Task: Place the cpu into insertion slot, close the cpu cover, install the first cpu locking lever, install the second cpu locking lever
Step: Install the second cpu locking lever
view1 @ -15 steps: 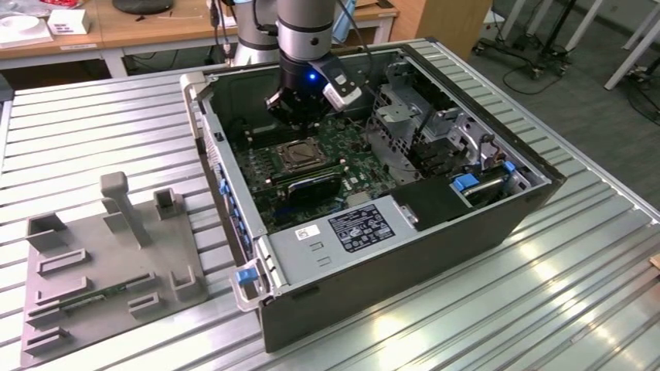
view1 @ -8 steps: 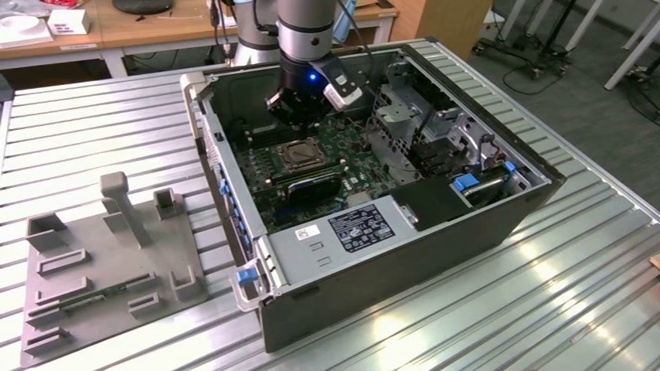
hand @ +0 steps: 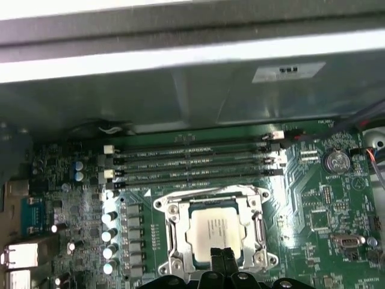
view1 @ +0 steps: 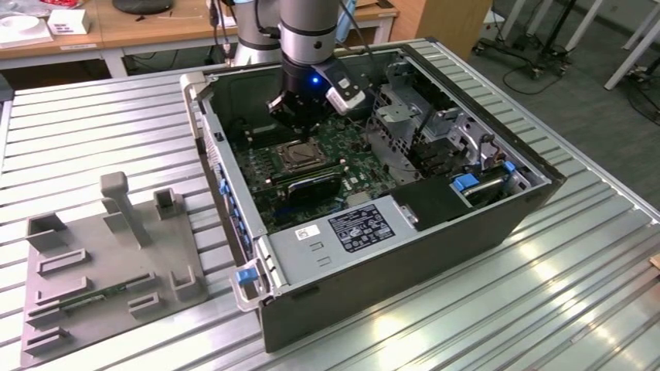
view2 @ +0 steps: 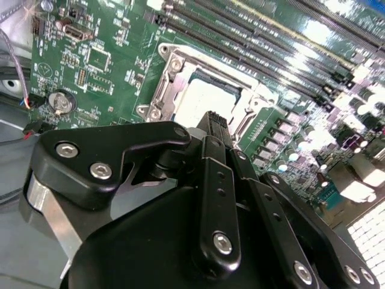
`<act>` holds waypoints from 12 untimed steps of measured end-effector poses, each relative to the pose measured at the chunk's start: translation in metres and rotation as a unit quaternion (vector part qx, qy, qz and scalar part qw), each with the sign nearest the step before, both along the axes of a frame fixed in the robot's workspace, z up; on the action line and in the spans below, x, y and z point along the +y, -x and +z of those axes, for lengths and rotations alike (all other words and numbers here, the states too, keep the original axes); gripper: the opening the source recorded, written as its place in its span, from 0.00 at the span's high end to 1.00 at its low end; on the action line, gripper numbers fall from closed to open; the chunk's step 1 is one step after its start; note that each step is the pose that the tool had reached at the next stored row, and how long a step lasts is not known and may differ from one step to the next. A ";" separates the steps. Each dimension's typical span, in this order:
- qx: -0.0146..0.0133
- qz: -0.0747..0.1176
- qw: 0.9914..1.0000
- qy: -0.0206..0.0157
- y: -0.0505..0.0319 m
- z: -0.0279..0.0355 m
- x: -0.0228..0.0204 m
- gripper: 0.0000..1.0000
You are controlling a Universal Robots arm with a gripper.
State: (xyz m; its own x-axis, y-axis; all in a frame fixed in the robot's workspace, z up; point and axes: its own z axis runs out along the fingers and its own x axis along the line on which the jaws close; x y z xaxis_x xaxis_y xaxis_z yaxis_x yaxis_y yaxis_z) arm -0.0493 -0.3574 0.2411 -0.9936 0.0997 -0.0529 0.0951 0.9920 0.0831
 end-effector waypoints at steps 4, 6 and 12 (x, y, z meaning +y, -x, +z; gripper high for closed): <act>0.000 0.000 1.000 0.000 0.0000 0.0000 -0.0063 0.90; 0.000 0.000 1.000 0.000 0.0000 0.0000 -0.0079 0.90; 0.000 0.000 1.000 0.000 0.0000 0.0000 -0.0087 0.90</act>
State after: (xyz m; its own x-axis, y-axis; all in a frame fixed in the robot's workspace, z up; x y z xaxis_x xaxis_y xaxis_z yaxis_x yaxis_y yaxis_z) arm -0.0493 -0.3662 0.2411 -0.9936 0.0998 -0.0529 0.0952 0.9920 0.0831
